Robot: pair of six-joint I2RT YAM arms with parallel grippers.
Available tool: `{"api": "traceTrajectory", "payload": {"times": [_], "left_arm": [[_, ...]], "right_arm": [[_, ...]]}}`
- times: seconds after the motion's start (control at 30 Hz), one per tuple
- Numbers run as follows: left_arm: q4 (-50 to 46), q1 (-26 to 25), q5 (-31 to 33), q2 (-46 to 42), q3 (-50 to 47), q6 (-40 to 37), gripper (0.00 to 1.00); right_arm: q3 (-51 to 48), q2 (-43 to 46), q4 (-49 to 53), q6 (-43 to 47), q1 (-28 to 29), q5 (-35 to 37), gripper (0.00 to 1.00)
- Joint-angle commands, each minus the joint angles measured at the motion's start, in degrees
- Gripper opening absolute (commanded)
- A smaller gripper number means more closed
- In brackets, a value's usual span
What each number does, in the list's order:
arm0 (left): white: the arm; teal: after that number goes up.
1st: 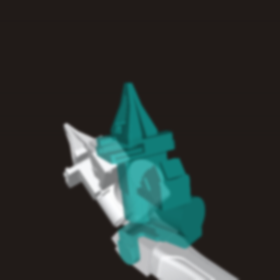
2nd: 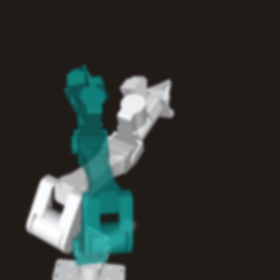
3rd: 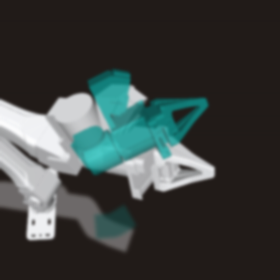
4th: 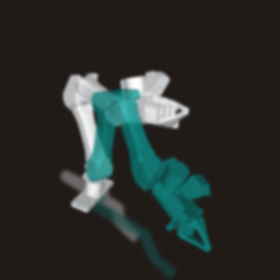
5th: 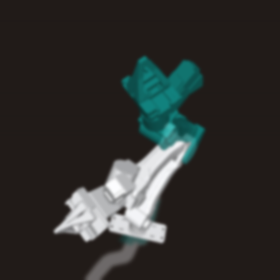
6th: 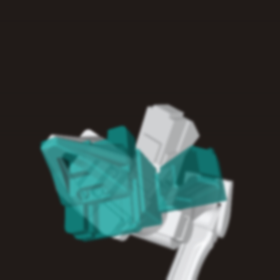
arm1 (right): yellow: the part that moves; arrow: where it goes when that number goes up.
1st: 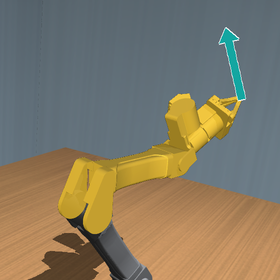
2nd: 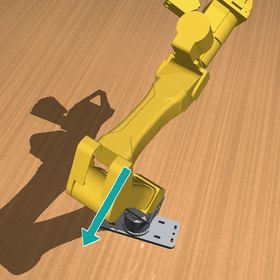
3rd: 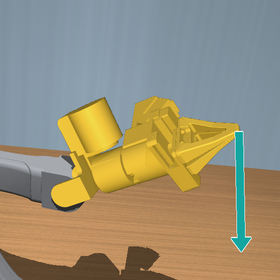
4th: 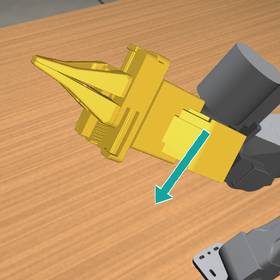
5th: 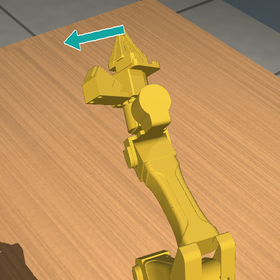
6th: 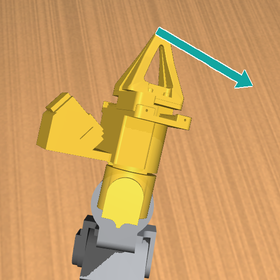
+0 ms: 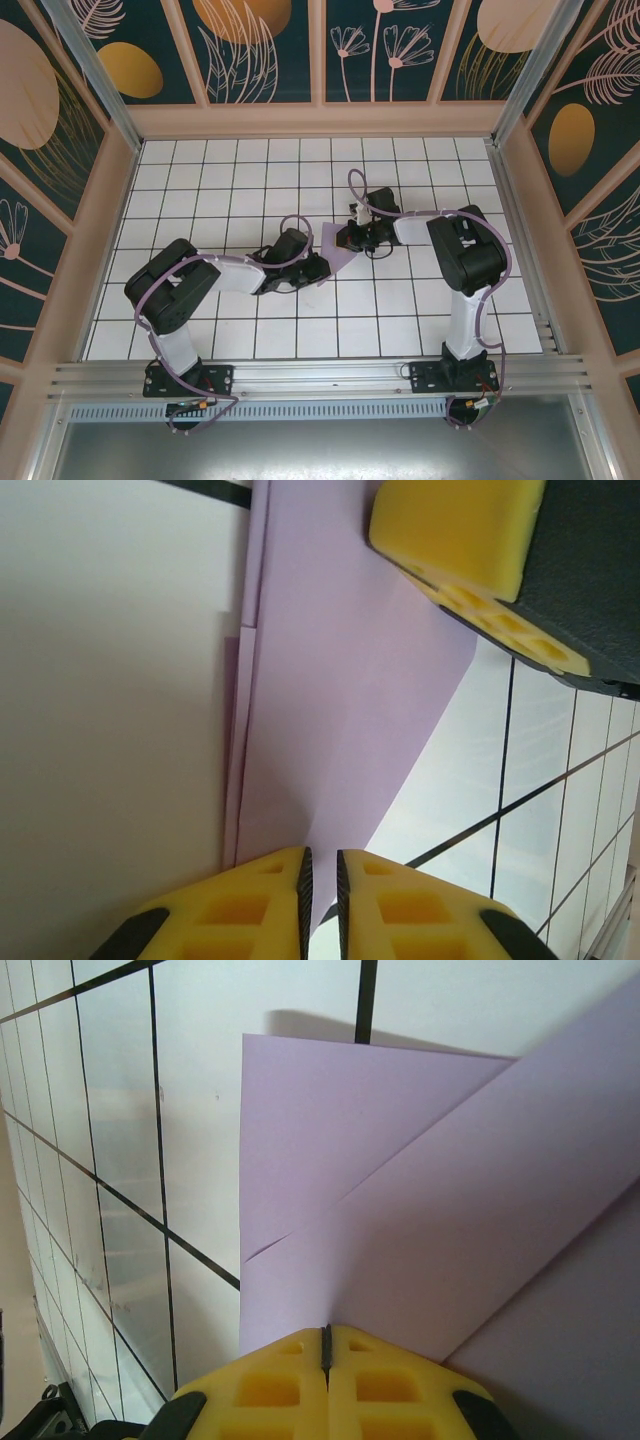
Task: Fold a paper plane with a square sheet of paper (pick it up from the middle)
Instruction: Fourth fold the wing at the center of the table.
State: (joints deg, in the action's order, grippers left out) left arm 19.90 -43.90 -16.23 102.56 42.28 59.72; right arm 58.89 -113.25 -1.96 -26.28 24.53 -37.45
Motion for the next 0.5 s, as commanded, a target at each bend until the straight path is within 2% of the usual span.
{"api": "traceTrajectory", "payload": {"times": [0.0, 0.2, 0.47], "left_arm": [[-1.8, -1.1, -1.2, -1.2, -3.7, 2.7, 0.18], [-2.0, -2.1, -1.6, -2.9, -6.9, 3.5, 0.08], [-5.3, -2.3, 1.0, -6.6, -6.2, 1.4, 0.05]], "right_arm": [[-2.0, -5.5, 6.8, 0.4, -0.3, 9.1, 0.05], [-2.5, -5.7, 6.7, 0.2, -0.3, 8.9, 0.05], [-2.6, -5.8, 6.6, 0.0, -0.3, 8.9, 0.05]]}}
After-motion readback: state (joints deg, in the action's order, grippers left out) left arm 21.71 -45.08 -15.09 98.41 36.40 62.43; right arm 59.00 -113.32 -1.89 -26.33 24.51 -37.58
